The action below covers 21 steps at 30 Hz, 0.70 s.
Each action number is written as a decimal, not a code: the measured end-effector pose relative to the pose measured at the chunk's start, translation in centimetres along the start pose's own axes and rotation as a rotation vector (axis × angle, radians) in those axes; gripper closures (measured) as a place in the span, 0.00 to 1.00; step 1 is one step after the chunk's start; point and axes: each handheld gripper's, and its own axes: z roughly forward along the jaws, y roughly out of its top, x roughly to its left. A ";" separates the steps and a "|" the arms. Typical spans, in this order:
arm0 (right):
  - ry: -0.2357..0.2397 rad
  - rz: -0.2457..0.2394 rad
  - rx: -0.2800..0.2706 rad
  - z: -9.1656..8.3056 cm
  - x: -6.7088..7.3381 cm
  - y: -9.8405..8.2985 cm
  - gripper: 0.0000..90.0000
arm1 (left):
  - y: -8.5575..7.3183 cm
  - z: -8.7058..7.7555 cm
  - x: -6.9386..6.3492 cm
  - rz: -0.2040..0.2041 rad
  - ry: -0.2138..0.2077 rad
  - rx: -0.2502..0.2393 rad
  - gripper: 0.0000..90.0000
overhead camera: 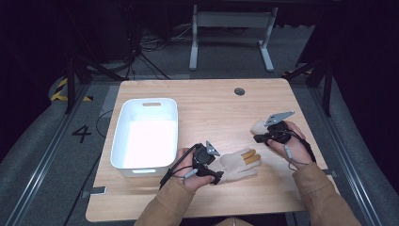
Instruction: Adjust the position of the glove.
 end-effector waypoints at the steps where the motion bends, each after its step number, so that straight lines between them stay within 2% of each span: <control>1: 0.001 0.000 -0.001 0.1 0.0 0.0 1.00 | 0.0 -0.2 0.0 0.007 0.007 0.021 0.32; 6: 0.015 -0.004 0.000 0.4 0.2 -0.1 1.00 | -0.2 -0.7 0.2 0.017 -0.014 0.019 0.33; 8: 0.021 -0.019 0.013 0.9 0.2 -0.1 1.00 | -0.4 -0.9 0.4 0.031 -0.027 -0.008 0.31; 13: 0.049 -0.020 -0.003 1.5 0.4 -0.2 1.00 | -0.6 -1.1 0.5 0.042 -0.051 0.009 0.30; 14: 0.063 -0.014 -0.014 1.7 0.5 -0.2 1.00 | -0.6 -1.1 0.5 0.044 -0.061 0.008 0.30; 15: 0.114 0.008 -0.043 2.3 0.7 -0.2 1.00 | -0.6 -1.1 0.5 0.048 -0.069 0.010 0.31; 16: 0.141 0.015 -0.060 2.7 0.8 -0.3 1.00 | -0.6 -1.0 0.4 0.051 -0.073 0.014 0.31; 18: 0.148 0.015 -0.061 3.1 1.0 -0.2 1.00 | -0.7 -0.7 0.4 0.074 -0.075 0.024 0.31; 19: 0.132 0.001 -0.051 3.6 1.5 0.0 1.00 | -0.8 -0.5 0.4 0.126 -0.073 0.043 0.31; 20: 0.131 -0.008 -0.053 3.7 1.7 0.0 1.00 | -0.8 -0.5 0.4 0.126 -0.073 0.043 0.31; 21: 0.124 -0.017 -0.049 3.8 1.9 0.1 1.00 | -0.9 -0.3 0.2 0.128 -0.095 0.050 0.31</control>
